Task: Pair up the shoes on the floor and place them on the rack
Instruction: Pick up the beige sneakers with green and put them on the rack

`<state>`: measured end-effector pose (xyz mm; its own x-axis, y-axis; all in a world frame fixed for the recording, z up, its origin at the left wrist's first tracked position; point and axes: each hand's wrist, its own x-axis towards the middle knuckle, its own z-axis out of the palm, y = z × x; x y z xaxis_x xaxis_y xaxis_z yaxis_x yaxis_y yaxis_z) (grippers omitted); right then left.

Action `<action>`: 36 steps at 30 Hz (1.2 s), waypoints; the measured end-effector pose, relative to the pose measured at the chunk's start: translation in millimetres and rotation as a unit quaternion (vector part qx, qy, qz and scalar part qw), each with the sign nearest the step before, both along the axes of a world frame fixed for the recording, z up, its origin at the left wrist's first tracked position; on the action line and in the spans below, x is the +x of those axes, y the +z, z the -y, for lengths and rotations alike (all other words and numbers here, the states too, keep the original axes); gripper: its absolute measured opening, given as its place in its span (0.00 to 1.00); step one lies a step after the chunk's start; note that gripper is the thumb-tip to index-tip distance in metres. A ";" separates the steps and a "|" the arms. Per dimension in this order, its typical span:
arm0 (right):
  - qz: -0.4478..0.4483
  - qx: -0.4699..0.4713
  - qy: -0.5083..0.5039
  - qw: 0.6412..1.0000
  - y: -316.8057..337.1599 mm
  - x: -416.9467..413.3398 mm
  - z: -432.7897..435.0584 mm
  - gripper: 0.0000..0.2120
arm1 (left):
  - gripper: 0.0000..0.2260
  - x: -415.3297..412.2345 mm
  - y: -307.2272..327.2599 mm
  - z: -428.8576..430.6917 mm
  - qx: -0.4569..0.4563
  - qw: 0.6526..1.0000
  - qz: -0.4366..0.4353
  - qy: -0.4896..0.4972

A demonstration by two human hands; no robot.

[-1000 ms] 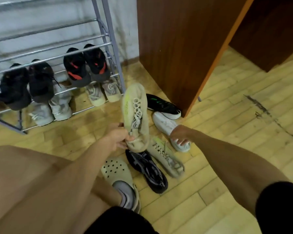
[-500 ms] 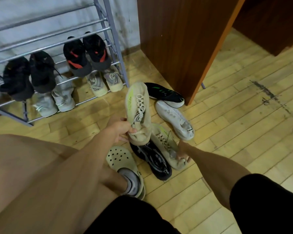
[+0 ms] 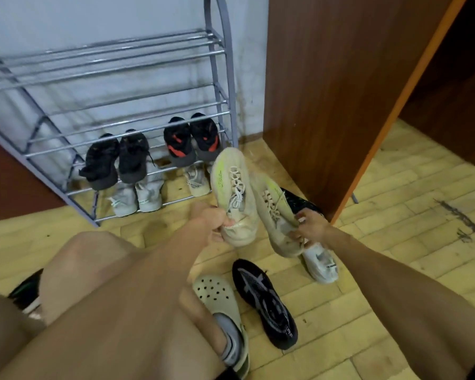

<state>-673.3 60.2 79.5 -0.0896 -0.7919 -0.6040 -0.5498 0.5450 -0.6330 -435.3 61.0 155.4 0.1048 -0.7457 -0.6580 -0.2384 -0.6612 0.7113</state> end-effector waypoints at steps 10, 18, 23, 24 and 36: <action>0.130 -0.138 -0.018 0.982 87.9 94.8 114.4 0.27 | 0.07 86.9 62.0 84.6 -0.093 0.988 -0.013 0.123; 0.139 -0.173 -0.069 0.973 117.8 154.1 230.6 0.20 | 0.14 124.7 72.3 188.3 -0.121 0.982 -0.038 0.140; 0.094 -0.201 -0.052 0.974 123.0 172.7 285.0 0.08 | 0.08 139.2 65.9 249.2 -0.137 0.980 -0.035 0.138; 0.095 -0.203 -0.050 0.973 123.6 175.3 292.9 0.07 | 0.06 142.3 64.8 259.2 -0.140 0.980 -0.035 0.140; 0.023 -0.252 -0.006 0.967 118.2 192.6 310.5 0.15 | 0.16 138.7 61.7 284.2 -0.154 0.982 0.018 0.110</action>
<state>-480.7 -250.3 197.7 -0.0830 -0.9859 -0.1455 -0.5101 0.1675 -0.8437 -296.6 -223.2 217.1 0.3042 -0.8655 -0.3979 -0.1418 -0.4542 0.8795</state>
